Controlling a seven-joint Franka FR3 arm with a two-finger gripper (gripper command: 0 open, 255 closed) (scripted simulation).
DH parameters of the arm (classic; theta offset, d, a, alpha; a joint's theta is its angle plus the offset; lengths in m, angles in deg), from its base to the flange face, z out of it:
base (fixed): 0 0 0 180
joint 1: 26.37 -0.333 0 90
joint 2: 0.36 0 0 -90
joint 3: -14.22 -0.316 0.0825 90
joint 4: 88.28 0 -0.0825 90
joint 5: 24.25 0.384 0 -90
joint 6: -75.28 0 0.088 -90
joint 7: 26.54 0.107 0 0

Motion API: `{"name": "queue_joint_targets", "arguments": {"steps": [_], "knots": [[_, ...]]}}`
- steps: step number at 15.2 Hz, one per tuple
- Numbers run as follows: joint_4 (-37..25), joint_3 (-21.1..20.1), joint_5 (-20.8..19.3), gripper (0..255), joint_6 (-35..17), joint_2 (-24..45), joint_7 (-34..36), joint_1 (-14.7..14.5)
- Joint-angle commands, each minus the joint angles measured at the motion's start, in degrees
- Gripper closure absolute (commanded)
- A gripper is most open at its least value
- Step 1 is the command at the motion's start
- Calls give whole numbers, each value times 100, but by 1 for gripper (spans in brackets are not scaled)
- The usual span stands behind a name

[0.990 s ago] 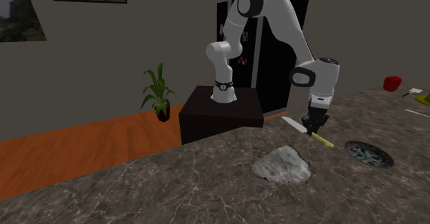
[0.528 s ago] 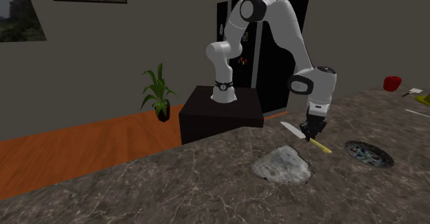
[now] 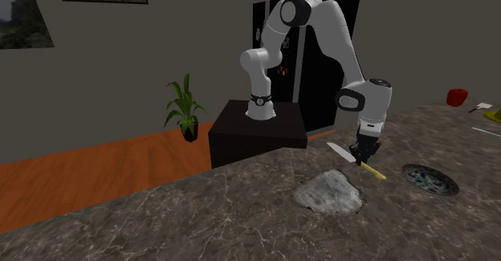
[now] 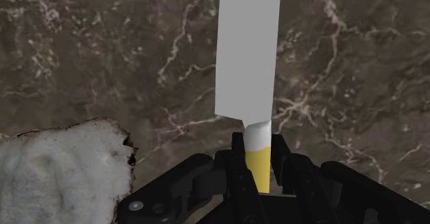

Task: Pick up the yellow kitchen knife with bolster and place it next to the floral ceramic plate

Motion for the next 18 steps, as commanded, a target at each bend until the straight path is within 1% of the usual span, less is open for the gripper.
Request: {"name": "queue_joint_targets", "arguments": {"steps": [1, 6, 10, 18], "knots": [[0, 0, 0, 0, 0, 0, 0, 0], [0, 0, 0, 0, 0, 0, 0, 0], [197, -105, 101, 0, 491, -687, -71, 103], [197, -104, 102, 0, 490, -687, -72, 101]]}}
